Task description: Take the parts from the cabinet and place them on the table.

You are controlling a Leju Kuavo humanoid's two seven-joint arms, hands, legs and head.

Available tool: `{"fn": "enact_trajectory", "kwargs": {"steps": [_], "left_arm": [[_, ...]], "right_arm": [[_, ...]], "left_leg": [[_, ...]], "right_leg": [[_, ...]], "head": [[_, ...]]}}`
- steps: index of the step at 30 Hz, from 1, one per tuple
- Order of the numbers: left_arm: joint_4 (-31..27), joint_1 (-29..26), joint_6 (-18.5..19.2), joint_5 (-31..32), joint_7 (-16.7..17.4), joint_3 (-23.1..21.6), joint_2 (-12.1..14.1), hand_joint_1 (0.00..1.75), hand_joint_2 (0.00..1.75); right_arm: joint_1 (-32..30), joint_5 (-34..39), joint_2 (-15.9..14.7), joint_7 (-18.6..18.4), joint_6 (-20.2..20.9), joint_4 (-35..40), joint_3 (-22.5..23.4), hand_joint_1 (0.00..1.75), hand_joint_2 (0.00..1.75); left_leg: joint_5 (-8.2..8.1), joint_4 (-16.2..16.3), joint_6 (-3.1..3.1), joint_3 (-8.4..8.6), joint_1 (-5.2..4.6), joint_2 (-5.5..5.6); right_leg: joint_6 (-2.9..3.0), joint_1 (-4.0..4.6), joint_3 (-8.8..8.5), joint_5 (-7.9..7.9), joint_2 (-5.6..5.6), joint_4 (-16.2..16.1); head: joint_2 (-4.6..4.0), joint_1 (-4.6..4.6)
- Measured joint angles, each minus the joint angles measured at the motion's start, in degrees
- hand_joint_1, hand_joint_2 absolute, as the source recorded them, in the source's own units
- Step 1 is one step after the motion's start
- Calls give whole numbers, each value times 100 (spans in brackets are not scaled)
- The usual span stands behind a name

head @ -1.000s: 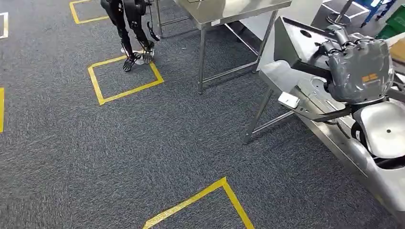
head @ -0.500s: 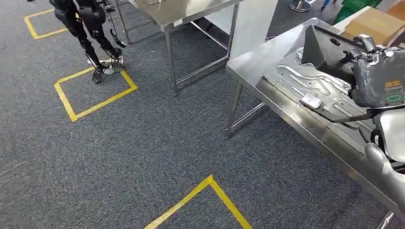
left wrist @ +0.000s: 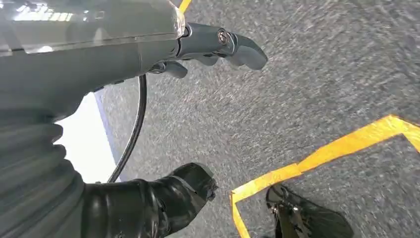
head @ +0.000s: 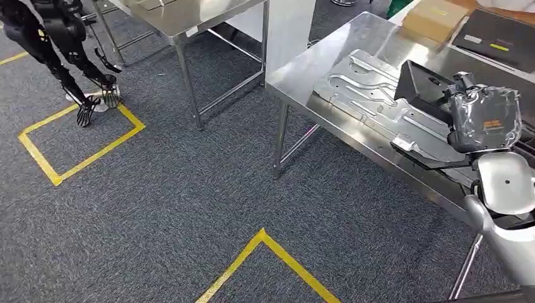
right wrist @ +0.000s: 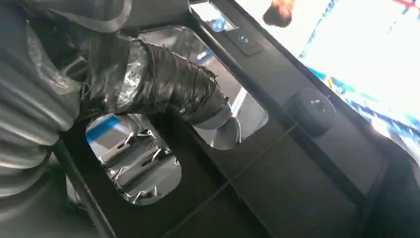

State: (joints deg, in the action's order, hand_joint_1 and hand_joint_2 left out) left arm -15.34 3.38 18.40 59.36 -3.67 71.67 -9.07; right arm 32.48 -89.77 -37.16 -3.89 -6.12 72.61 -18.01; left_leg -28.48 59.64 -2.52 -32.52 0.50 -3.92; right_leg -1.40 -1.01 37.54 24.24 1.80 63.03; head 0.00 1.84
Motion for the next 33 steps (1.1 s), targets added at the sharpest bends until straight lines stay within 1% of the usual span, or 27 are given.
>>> {"fn": "enact_trajectory", "kwargs": {"steps": [1,2,5,6,7,8,10,11,12,13,14,15,16,17,19,21,22,23,25,26,27,28,29,30,31,32,33], "left_arm": [[0,-1,2,-4,4,2,0,0,175],[2,0,13,-18,22,7,0,0,175],[9,31,22,-77,112,50,-13,0,175],[9,48,28,-85,171,70,-11,0,175],[13,37,44,-90,236,90,-20,0,175],[20,30,59,-94,269,103,-20,0,175],[28,12,74,-96,356,138,19,0,175],[28,9,81,-98,367,142,44,0,175],[28,9,83,-98,376,146,59,0,175],[31,12,85,-96,383,155,74,0,175],[33,16,87,-96,387,164,85,0,175],[35,15,75,-96,391,170,87,0,175],[35,0,63,-96,396,175,92,0,175],[42,-6,55,-98,402,177,90,0,175],[46,4,55,-103,411,179,103,0,175],[55,32,76,-99,428,190,109,0,175],[57,29,94,-94,435,197,120,0,175],[57,11,98,-92,439,212,127,0,175],[61,-10,109,-72,446,240,136,0,175],[61,-11,107,-57,446,253,147,0,175],[63,-11,109,-57,446,262,155,0,175],[63,-10,109,-55,446,266,162,0,175],[63,-9,109,-52,444,267,164,0,175],[63,-6,111,-50,444,269,168,0,175],[66,-7,114,-50,444,269,170,0,175],[70,-11,120,-44,442,271,168,0,175],[74,-11,125,-39,439,271,175,0,175]], "right_arm": [[43,0,37,-33,-4,-37,-45,175,175],[70,0,59,-44,-7,-57,-76,175,175],[132,0,107,-202,-9,-166,-247,175,175],[153,0,129,-307,-9,-199,-330,175,175],[223,0,201,-442,-2,-234,-429,175,175],[300,0,282,-530,7,-286,-510,175,175],[418,-7,568,-704,41,-421,-856,175,175],[416,-7,635,-748,55,-463,-1022,175,175],[409,-4,678,-757,77,-494,-1135,175,175],[407,0,743,-774,92,-538,-1226,175,175],[411,2,789,-804,94,-570,-1272,175,175],[424,2,817,-824,96,-592,-1305,175,175],[435,0,848,-842,101,-603,-1333,175,175],[466,-2,874,-859,136,-616,-1377,175,175],[458,-4,922,-905,217,-616,-1464,175,175],[455,-2,922,-1084,201,-603,-1591,175,175],[466,0,920,-1098,142,-592,-1677,175,175],[506,0,916,-1080,63,-590,-1766,175,175],[555,-7,916,-1006,-46,-590,-1971,175,175],[544,-7,918,-966,-52,-592,-2061,175,175],[537,-6,918,-949,-50,-592,-2148,175,175],[538,-4,918,-957,-46,-590,-2203,175,175],[549,-2,918,-988,-35,-590,-2240,175,175],[564,0,916,-1025,-7,-590,-2268,175,175],[594,0,916,-1050,15,-590,-2291,175,175],[633,0,916,-1076,37,-590,-2323,175,175],[676,0,914,-1089,61,-590,-2350,175,175]], "left_leg": [[-21,-7,31,19,-20,-59],[-39,7,60,19,-34,-100],[-66,-45,130,89,-2,-275],[-128,-10,180,76,8,-241],[-225,165,187,26,17,56],[-377,453,183,-123,17,201],[-746,1357,187,-612,15,339],[-794,1664,190,-807,5,361],[-698,1713,189,-892,4,371],[-471,1484,177,-844,4,381],[-178,1037,164,-677,5,406],[129,475,151,-437,13,523],[218,134,148,-318,31,797],[192,78,144,-264,30,792],[200,86,121,-258,0,678],[238,4,44,-219,33,557],[245,-25,23,-190,23,520],[245,-38,-15,-180,17,478],[230,-37,-34,-181,3,382],[220,-37,-39,-181,3,339],[215,-36,-36,-180,3,320],[208,-36,-31,-174,3,303],[201,-35,-24,-160,3,289],[191,-36,-10,-137,3,282],[177,-37,10,-118,4,270],[170,-40,31,-130,-24,255],[177,-42,57,-136,-14,251]], "right_leg": [[18,89,-153,91,266,-272],[68,133,-140,60,206,-334],[137,175,-140,63,9,-349],[202,88,-205,19,-62,-438],[231,104,-225,12,-107,-467],[257,111,-220,10,-152,-466],[295,120,-220,21,-337,-453],[302,130,-223,26,-411,-441],[310,135,-225,32,-483,-428],[311,136,-225,42,-552,-412],[300,132,-228,52,-623,-393],[279,123,-230,76,-689,-364],[260,105,-211,97,-726,-338],[231,139,-175,115,-801,-280],[178,89,-162,92,-896,-313],[111,96,-143,107,-958,-302],[93,112,-116,180,-650,-206],[65,116,1,352,-414,46],[11,77,413,737,-239,884],[-8,54,600,844,-217,1245],[-17,32,657,812,-208,1339],[-18,19,572,640,-206,1147],[-9,10,375,411,-198,758],[12,17,104,162,-176,244],[48,36,-152,12,-110,-271],[85,91,-203,117,-44,-352],[115,115,-197,84,-94,-379]], "head": [[0,2],[2,2],[2,4],[2,11],[0,2],[0,7],[0,7],[0,9],[0,9],[0,9],[0,9],[0,9],[0,7],[0,9],[0,7],[0,11],[0,-4],[2,-7],[0,-7],[0,-7],[0,-7],[0,-7],[0,-7],[0,-7],[0,-7],[0,-2],[2,-7]]}}
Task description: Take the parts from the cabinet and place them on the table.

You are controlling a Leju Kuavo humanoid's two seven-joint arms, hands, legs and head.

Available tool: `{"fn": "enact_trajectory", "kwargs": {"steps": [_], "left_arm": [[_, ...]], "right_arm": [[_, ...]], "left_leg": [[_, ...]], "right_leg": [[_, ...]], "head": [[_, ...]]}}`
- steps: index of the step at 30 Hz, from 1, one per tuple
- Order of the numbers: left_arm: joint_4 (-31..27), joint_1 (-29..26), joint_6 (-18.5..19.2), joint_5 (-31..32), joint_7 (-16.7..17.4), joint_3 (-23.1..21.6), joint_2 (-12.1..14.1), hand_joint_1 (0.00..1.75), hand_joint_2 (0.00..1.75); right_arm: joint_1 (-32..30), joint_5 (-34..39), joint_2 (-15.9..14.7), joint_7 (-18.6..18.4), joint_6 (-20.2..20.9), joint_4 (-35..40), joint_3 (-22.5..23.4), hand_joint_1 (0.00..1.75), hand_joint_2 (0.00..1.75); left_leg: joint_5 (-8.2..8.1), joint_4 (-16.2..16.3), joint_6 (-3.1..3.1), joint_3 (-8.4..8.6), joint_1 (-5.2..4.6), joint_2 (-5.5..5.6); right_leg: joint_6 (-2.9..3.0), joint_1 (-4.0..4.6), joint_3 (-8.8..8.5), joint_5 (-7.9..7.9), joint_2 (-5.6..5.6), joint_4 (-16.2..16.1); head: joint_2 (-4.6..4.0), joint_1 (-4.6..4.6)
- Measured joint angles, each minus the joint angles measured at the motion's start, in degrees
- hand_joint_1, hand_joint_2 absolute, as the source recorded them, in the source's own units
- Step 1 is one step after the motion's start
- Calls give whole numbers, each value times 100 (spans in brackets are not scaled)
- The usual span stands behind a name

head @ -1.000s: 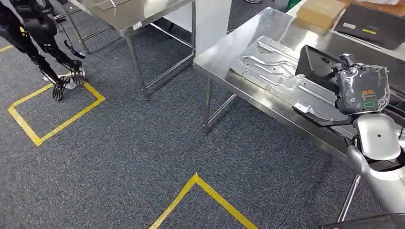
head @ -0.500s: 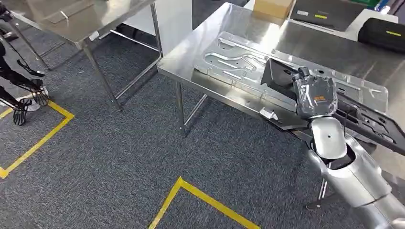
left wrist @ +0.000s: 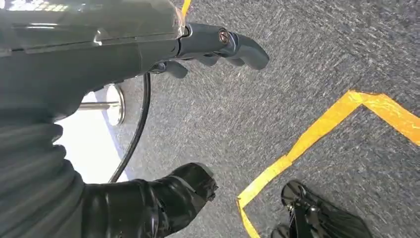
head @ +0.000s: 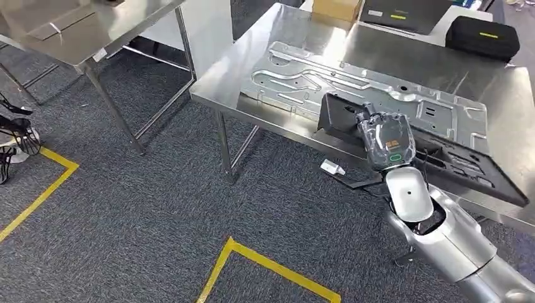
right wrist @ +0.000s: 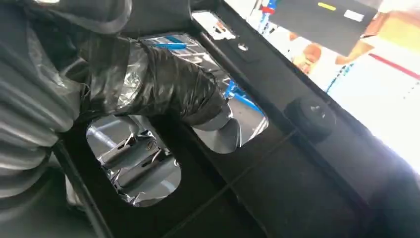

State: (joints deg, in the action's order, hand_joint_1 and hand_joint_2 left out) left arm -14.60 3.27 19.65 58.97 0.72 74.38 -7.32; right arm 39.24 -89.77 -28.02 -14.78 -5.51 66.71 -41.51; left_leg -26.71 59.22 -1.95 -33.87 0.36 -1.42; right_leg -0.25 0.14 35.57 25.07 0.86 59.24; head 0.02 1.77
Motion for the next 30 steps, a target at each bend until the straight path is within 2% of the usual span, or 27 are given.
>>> {"fn": "enact_trajectory", "kwargs": {"steps": [2,3,4,5,6,7,8,9,10,11,12,13,14,16,17,18,20,21,23,24,25,26,28,29,30], "left_arm": [[22,2,9,4,-11,0,0,0,175],[33,13,9,4,-13,0,0,0,175],[35,11,11,4,-20,0,9,0,175],[37,0,13,6,-28,0,9,0,175],[37,-2,13,9,-31,0,9,0,175],[37,-3,13,20,-39,0,13,0,175],[39,-5,15,39,-52,0,17,0,175],[42,-10,20,42,-68,0,17,0,175],[44,-15,28,46,-81,0,17,0,175],[46,-16,33,46,-83,0,20,0,175],[46,-17,35,48,-90,0,26,0,175],[46,-21,37,48,-94,0,35,0,175],[46,-28,48,48,-96,2,39,0,175],[50,-14,59,50,-98,2,41,0,175],[52,-11,59,50,-98,2,39,0,175],[52,-11,61,50,-98,2,39,0,175],[59,-8,66,50,-101,2,41,0,175],[59,-11,66,50,-103,2,44,0,175],[63,-17,66,50,-118,2,44,0,175],[63,-21,66,50,-131,2,44,0,175],[66,-28,66,50,-138,2,48,0,175],[66,-35,66,50,-140,2,50,0,175],[66,-39,68,52,-155,2,52,0,175],[72,-64,72,57,-160,2,50,0,175],[76,-46,79,59,-166,2,50,0,175]], "right_arm": [[18,0,-11,-11,42,-2,-11,175,175],[36,0,-28,-11,41,0,-22,175,175],[41,0,-28,-11,41,4,-33,175,175],[71,0,-28,-11,41,4,-44,175,175],[98,0,-28,-32,46,7,-48,175,175],[105,0,-28,-50,48,7,-66,175,175],[107,0,-28,-50,63,4,-85,175,175],[108,0,-28,-54,66,2,-100,175,175],[109,0,-28,-57,66,0,-103,175,175],[115,0,-28,-57,66,-2,-105,175,175],[139,0,-28,-59,72,-2,-105,175,175],[172,0,-28,-61,81,0,-105,175,175],[212,0,-28,-70,87,0,-105,175,175],[274,0,-28,-79,131,0,-105,175,175],[275,0,-26,-79,144,-2,-105,175,175],[278,0,-28,-79,144,-2,-105,175,175],[300,0,-31,-79,144,-2,-105,175,175],[322,0,-28,-79,144,-2,-105,175,175],[314,0,-28,-79,151,-4,-107,175,175],[297,0,-29,-79,153,-4,-114,175,175],[288,0,-28,-79,155,-4,-133,175,175],[288,0,-28,-79,155,-4,-160,175,175],[291,0,-31,-79,164,-4,-199,175,175],[286,0,-31,-79,173,-4,-199,175,175],[306,0,-31,-79,188,-4,-201,175,175]], "left_leg": [[-2,-27,53,30,26,-27],[-17,-33,90,55,21,-38],[-85,67,117,24,35,5],[-213,272,122,-65,33,56],[-413,655,127,-253,33,91],[-630,1184,145,-528,33,101],[-744,1562,160,-741,34,102],[-744,1763,170,-881,36,102],[-601,1686,177,-882,39,102],[-369,1374,178,-760,43,102],[-63,842,174,-518,45,103],[149,359,161,-287,49,112],[44,162,147,-193,43,156],[41,114,86,-172,26,148],[39,90,41,-167,25,146],[28,83,6,-134,28,138],[20,40,-53,-22,52,131],[4,36,-77,-6,50,130],[-42,37,-95,24,38,129],[-75,37,-97,52,33,129],[-112,37,-94,96,28,131],[-166,37,-89,163,22,132],[-275,33,-58,327,17,129],[-321,0,-41,360,34,121],[-332,-33,-9,412,31,115]], "right_leg": [[38,31,-6,15,-24,-2],[77,25,-49,-6,-42,-61],[120,-33,-109,-34,-28,-126],[164,-32,-134,-31,-45,-151],[188,-29,-136,-25,-54,-150],[205,-19,-146,-14,-65,-148],[220,-13,-153,-1,-75,-146],[227,-10,-155,7,-87,-135],[220,-13,-163,30,-110,-117],[206,-21,-172,52,-131,-91],[179,-33,-184,98,-155,-53],[151,-39,-191,146,-169,-4],[109,-21,-173,183,-182,36],[47,2,-164,212,-208,36],[-1,-5,-174,153,-217,115],[-16,-3,-188,157,-219,102],[-71,-32,-103,287,-147,328],[-106,-40,94,458,-131,699],[-144,-55,601,752,-124,1512],[-153,-60,784,759,-123,1731],[-142,-65,849,643,-123,1707],[-110,-66,784,376,-122,1422],[-8,-44,410,-236,-108,477],[38,-5,263,-297,-47,206],[44,62,302,-136,-22,167]], "head": [[-2,0],[-2,0],[-2,2],[-2,7],[-2,9],[-2,11],[-2,9],[-2,9],[-2,11],[-2,11],[-2,11],[-2,9],[-2,9],[-2,4],[0,7],[-2,4],[-2,2],[-2,2],[-2,2],[-2,2],[-2,2],[-2,2],[-2,4],[-2,2],[-2,18]]}}
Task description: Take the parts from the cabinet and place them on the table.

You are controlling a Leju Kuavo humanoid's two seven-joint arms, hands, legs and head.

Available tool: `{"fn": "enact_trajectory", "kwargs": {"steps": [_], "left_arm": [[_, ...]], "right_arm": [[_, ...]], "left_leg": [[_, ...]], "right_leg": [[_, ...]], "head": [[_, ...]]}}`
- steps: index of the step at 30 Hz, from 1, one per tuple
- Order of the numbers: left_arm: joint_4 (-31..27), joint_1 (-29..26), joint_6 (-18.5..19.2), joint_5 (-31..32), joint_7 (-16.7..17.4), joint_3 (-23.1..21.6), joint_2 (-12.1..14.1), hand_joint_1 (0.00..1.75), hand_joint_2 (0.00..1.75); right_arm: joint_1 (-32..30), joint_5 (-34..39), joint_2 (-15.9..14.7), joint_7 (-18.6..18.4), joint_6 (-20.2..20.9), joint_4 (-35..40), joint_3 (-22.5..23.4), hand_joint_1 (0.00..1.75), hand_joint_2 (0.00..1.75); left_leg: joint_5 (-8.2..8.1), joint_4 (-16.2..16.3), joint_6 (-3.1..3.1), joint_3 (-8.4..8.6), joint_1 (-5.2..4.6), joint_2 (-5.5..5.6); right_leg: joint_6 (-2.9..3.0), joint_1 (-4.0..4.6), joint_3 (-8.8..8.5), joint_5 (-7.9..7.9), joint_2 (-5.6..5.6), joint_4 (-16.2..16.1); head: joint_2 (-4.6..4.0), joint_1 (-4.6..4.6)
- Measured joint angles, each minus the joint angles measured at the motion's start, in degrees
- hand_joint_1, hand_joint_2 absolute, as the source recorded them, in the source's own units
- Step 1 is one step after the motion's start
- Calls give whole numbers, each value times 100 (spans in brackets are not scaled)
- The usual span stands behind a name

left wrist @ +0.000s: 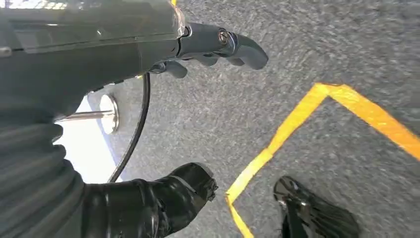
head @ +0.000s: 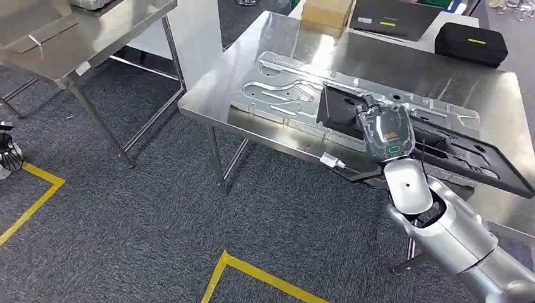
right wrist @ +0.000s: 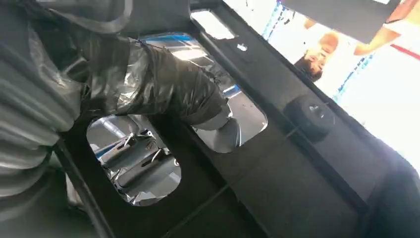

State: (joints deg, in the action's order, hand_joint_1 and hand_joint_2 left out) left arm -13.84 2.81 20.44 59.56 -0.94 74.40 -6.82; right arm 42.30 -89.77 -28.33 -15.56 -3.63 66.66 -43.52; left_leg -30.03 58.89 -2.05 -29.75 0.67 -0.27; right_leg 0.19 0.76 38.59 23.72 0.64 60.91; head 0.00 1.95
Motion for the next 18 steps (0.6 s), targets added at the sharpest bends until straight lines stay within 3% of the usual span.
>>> {"fn": "enact_trajectory", "kwargs": {"steps": [2,3,4,5,7,8,9,10,11,12,13,14,15,16,17,18], "left_arm": [[4,13,7,-2,-15,0,-7,0,175],[9,-1,7,-2,-15,0,-9,0,175],[13,5,7,0,-13,0,-15,0,175],[18,2,7,0,-17,2,-18,0,175],[22,12,4,-2,-17,2,-13,0,175],[22,16,4,0,-20,2,-11,0,175],[22,7,4,-2,-20,2,-7,0,175],[22,3,4,-2,-22,2,-2,0,175],[22,-6,4,0,-22,2,0,0,175],[22,-23,4,4,-24,2,0,0,175],[22,-30,4,7,-26,2,4,0,175],[22,-45,4,7,-28,2,6,0,175],[24,-57,4,7,-33,2,4,0,175],[26,-49,4,7,-33,2,4,0,175],[28,-25,4,7,-41,2,4,0,175],[31,-37,4,4,-44,2,4,0,175]], "right_arm": [[15,0,-11,-7,7,9,0,175,175],[20,0,-13,-9,13,7,0,175,175],[21,0,-15,-11,13,18,0,175,175],[21,0,-15,-11,11,33,0,175,175],[53,0,-17,-15,24,31,0,175,175],[45,-2,-15,-13,31,31,0,175,175],[24,-2,-7,4,35,31,-7,175,175],[3,0,-4,4,39,31,-9,175,175],[-5,0,-4,4,63,31,-13,175,175],[-6,0,-4,4,72,31,-20,175,175],[-2,0,-4,7,76,31,-22,175,175],[-1,0,-4,15,79,33,-22,175,175],[4,0,-4,17,94,33,-24,175,175],[13,0,-4,20,118,31,-26,175,175],[42,0,-7,28,149,33,-26,175,175],[44,0,-2,33,153,46,-30,175,175]], "left_leg": [[-12,-105,66,121,31,-33],[91,-31,127,134,25,-46],[61,13,167,170,22,-58],[66,232,159,137,42,-38],[32,1027,144,-338,42,-7],[-163,1425,150,-664,41,-6],[-399,1641,195,-904,42,-6],[-528,1692,208,-1046,42,-6],[-524,1543,245,-1125,43,-6],[-349,1215,246,-1093,44,-7],[-48,782,246,-996,49,-6],[392,297,273,-845,61,-3],[737,25,297,-767,70,2],[408,85,234,-719,61,-20],[400,58,193,-649,39,-10],[429,-21,156,-638,67,23]], "right_leg": [[93,56,-146,-3,-13,-262],[148,58,-229,27,-46,-330],[187,15,-405,8,-86,-377],[195,7,-528,48,-74,-432],[262,-1,-686,159,-74,-439],[263,-1,-763,235,-79,-442],[263,-1,-836,298,-82,-442],[255,-4,-913,352,-97,-446],[241,-22,-1011,432,-117,-447],[211,-43,-1101,504,-139,-445],[182,-64,-1176,576,-154,-441],[141,-77,-1239,651,-160,-441],[103,-65,-1330,729,-169,-421],[75,-51,-1375,827,-208,-446],[25,-39,-1453,939,-179,-522],[-15,-49,-1557,796,-176,-416]], "head": [[0,-15],[0,-20],[2,-13],[0,-20],[2,-2],[2,-7],[2,-4],[2,-2],[2,-4],[2,0],[2,-2],[0,2],[0,4],[0,2],[0,-7],[0,-11]]}}
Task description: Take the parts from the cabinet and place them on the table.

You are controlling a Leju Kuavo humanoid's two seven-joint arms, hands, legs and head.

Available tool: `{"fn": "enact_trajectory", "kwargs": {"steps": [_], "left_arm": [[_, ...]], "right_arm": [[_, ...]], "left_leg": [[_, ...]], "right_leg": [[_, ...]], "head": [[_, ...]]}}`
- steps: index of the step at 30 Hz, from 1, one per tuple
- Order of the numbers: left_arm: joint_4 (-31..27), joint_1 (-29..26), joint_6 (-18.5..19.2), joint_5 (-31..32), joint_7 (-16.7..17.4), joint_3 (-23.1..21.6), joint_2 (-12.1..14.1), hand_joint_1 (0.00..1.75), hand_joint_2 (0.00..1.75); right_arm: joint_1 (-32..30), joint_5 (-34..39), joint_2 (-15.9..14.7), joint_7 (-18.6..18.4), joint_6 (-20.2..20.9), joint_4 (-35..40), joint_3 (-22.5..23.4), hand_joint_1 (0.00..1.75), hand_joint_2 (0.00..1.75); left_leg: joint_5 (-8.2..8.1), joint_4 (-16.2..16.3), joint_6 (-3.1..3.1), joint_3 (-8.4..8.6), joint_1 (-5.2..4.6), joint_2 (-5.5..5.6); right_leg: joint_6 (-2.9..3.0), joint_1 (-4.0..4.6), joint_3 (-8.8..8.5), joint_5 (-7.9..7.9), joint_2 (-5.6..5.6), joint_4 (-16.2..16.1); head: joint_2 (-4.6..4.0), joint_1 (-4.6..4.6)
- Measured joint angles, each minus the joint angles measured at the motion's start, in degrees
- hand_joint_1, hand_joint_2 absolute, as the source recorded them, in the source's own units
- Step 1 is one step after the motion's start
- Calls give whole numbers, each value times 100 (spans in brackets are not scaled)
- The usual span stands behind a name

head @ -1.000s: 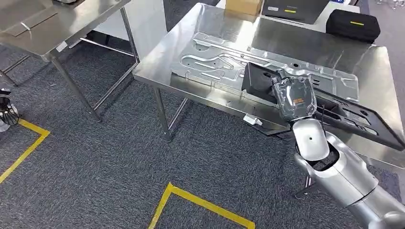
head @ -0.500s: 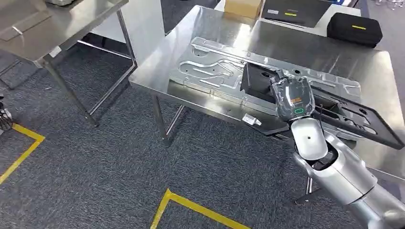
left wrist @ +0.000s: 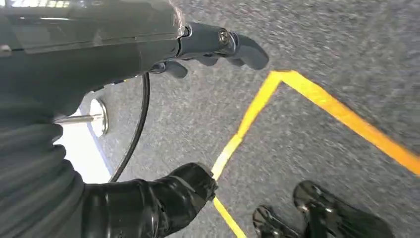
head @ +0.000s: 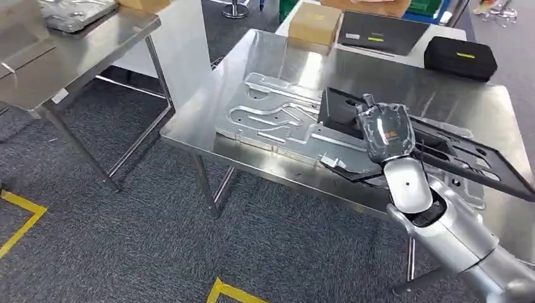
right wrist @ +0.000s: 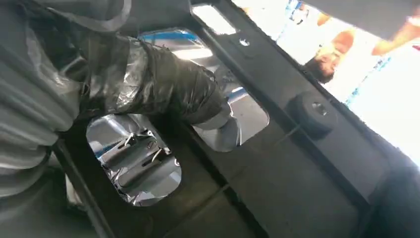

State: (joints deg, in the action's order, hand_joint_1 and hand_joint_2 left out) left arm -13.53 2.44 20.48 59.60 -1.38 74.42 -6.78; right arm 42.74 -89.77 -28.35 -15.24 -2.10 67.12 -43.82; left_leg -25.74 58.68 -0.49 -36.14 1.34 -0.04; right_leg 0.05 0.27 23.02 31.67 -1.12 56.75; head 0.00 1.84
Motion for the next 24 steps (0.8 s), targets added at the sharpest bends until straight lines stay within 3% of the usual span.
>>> {"fn": "enact_trajectory", "kwargs": {"steps": [2,3,4,6,7,8,9,10,11,12,13,16,17,18,19,20,22,23,24], "left_arm": [[4,5,0,2,-7,0,-9,0,175],[4,-4,0,-2,-22,0,-9,0,175],[7,-4,-7,-2,-31,2,-7,0,175],[7,-5,-17,-2,-44,2,-4,0,175],[7,-5,-24,-4,-65,2,-4,0,175],[7,-5,-33,-17,-98,2,-4,0,175],[9,-2,-35,-20,-127,2,-7,0,175],[11,-1,-35,-24,-153,2,-9,0,175],[11,4,-35,-26,-166,2,-9,0,175],[18,-54,-37,-26,-168,4,-47,0,175],[39,2,-13,-48,-186,4,-72,0,175],[44,-8,72,-131,-352,13,-70,0,175],[46,0,90,-133,-356,18,-72,0,175],[52,0,118,-131,-350,24,-77,0,175],[66,3,155,-133,-348,28,-83,0,175],[68,16,168,-136,-339,28,-79,0,175],[68,10,195,-135,-326,33,-37,0,175],[68,7,208,-135,-315,39,-11,0,175],[68,4,221,-136,-308,44,0,0,175]], "right_arm": [[7,0,-2,22,9,2,-2,175,175],[5,-2,-2,31,4,2,-5,175,175],[19,-2,4,31,2,0,-5,175,175],[-30,-2,15,42,0,-13,-22,175,175],[-75,-2,20,50,-2,-28,-46,175,175],[-110,-2,26,55,-4,-41,-68,175,175],[-145,-2,33,55,-6,-50,-70,175,175],[-168,0,39,55,-9,-57,-70,175,175],[-176,0,42,53,-17,-61,-70,175,175],[-186,0,42,53,-22,-70,-70,175,175],[-191,-4,33,53,-48,-85,-70,175,175],[-181,0,39,89,-74,-94,-62,175,175],[-202,0,41,101,-83,-94,-55,175,175],[-247,0,48,127,-96,-103,-55,175,175],[-251,0,57,153,-100,-118,-55,175,175],[-261,0,70,184,-100,-138,-55,175,175],[-341,-2,127,232,-103,-201,-55,175,175],[-382,0,151,234,-103,-245,-55,175,175],[-408,0,171,238,-105,-293,-55,175,175]], "left_leg": [[77,-2,-101,187,5,-6],[36,-2,-134,261,-8,-9],[3,-2,-157,285,-21,-2],[-53,-8,-162,350,-45,0],[-66,-7,-160,402,-59,2],[-122,-7,-161,460,-72,12],[-191,-6,-162,540,-90,30],[-261,-6,-155,622,-102,37],[-333,-8,-149,715,-108,38],[-391,-51,-142,699,-88,42],[-420,-39,-114,780,-79,45],[-304,-131,-20,794,-10,47],[-284,-62,0,809,-38,44],[-264,191,-17,696,-32,46],[-257,524,-19,506,-37,46],[-369,920,-6,232,-35,45],[-832,1482,41,-223,-31,42],[-922,1572,75,-376,-31,42],[-814,1422,119,-414,-28,40]], "right_leg": [[-29,-14,24,1,12,107],[-60,-29,137,14,63,392],[-90,-43,434,59,82,810],[-110,-51,1076,455,85,1537],[-97,-47,1310,716,85,1697],[-65,-42,1447,862,85,1658],[-12,-16,1513,848,83,1434],[51,22,1507,618,83,1098],[132,79,1488,117,81,689],[244,154,1494,-751,82,291],[274,219,1563,-1124,31,237],[354,307,1373,-1064,49,-34],[368,260,1247,-1060,30,-132],[368,231,1115,-1047,61,-217],[411,218,1062,-1014,65,-234],[426,213,1028,-969,63,-233],[416,205,941,-873,60,-220],[396,187,903,-818,50,-190],[372,160,868,-751,42,-139]], "head": [[2,11],[0,-9],[2,-4],[2,-7],[2,-9],[0,-13],[2,-9],[0,-9],[2,-11],[0,-15],[2,29],[2,-2],[2,7],[0,0],[2,4],[0,6],[0,7],[0,6],[0,6]]}}
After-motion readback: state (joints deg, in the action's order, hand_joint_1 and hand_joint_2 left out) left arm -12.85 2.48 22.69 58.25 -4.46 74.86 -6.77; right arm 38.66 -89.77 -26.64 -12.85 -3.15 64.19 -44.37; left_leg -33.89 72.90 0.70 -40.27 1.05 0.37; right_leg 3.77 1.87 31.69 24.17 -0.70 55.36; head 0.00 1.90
